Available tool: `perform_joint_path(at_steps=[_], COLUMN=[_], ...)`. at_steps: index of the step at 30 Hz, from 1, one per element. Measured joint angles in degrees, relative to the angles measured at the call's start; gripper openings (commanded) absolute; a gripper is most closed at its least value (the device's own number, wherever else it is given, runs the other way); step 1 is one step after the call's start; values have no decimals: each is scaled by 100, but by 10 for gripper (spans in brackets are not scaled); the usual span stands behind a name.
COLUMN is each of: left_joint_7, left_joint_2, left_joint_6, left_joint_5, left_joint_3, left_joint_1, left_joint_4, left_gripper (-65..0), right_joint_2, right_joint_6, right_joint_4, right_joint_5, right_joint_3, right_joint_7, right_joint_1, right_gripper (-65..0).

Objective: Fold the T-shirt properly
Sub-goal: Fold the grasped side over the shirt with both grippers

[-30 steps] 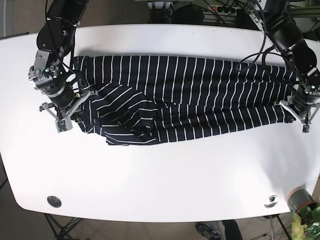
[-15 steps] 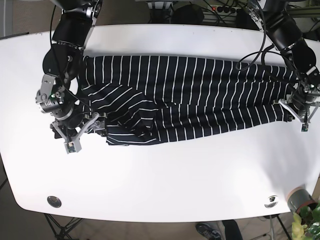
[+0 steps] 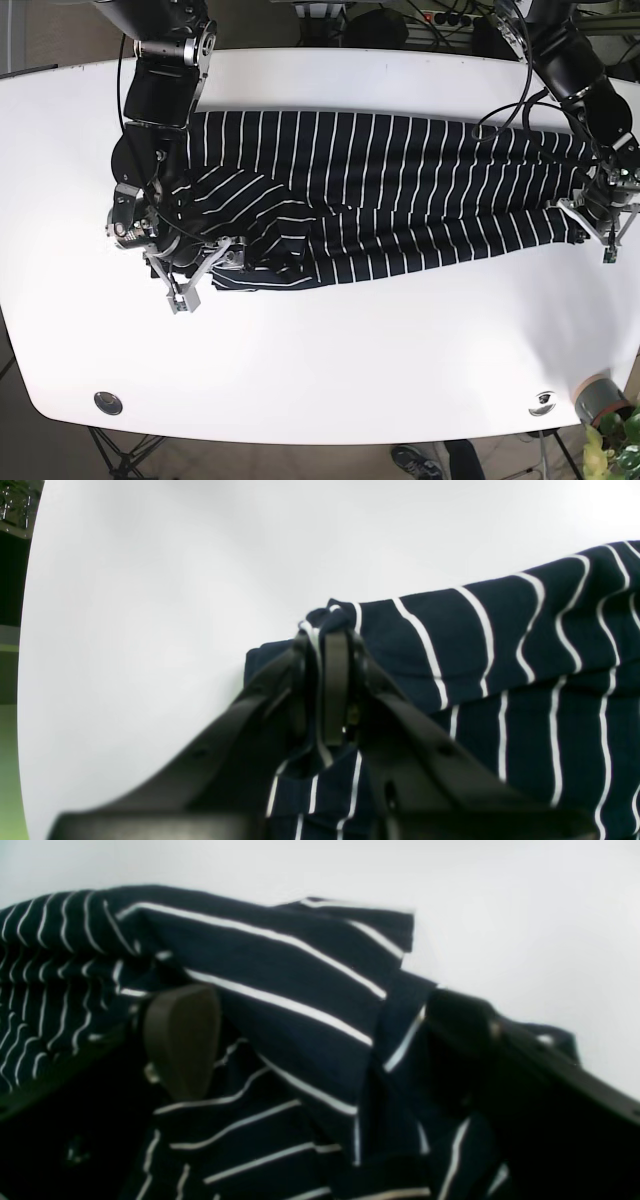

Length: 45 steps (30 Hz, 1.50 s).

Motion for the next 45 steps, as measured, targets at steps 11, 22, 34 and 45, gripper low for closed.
perform_joint_path(at_steps=[11, 22, 34, 45], left_joint_7=[-2, -2, -11, 17], left_joint_2=[-2, -4, -9, -17], left_joint_6=[0, -2, -2, -420], left_joint_5=[-9, -4, -20, -13], left_joint_3=[4, 26, 15, -463], left_joint_1=[2, -13, -256, -234], left_joint_4=[0, -2, 0, 7], left_gripper=[-650, -650, -650, -650], right_joint_2=[-116, -188, -83, -44], right_joint_6=[0, -2, 44, 352], right_joint_4=[-52, 164, 1668, 3023], right_joint_5=[4, -9, 31, 13], right_joint_3=[-17, -4, -4, 236], right_joint_7=[22, -31, -225, -354], right_joint_1=[98, 96, 11, -1222], right_gripper=[-534, -629, -631, -631])
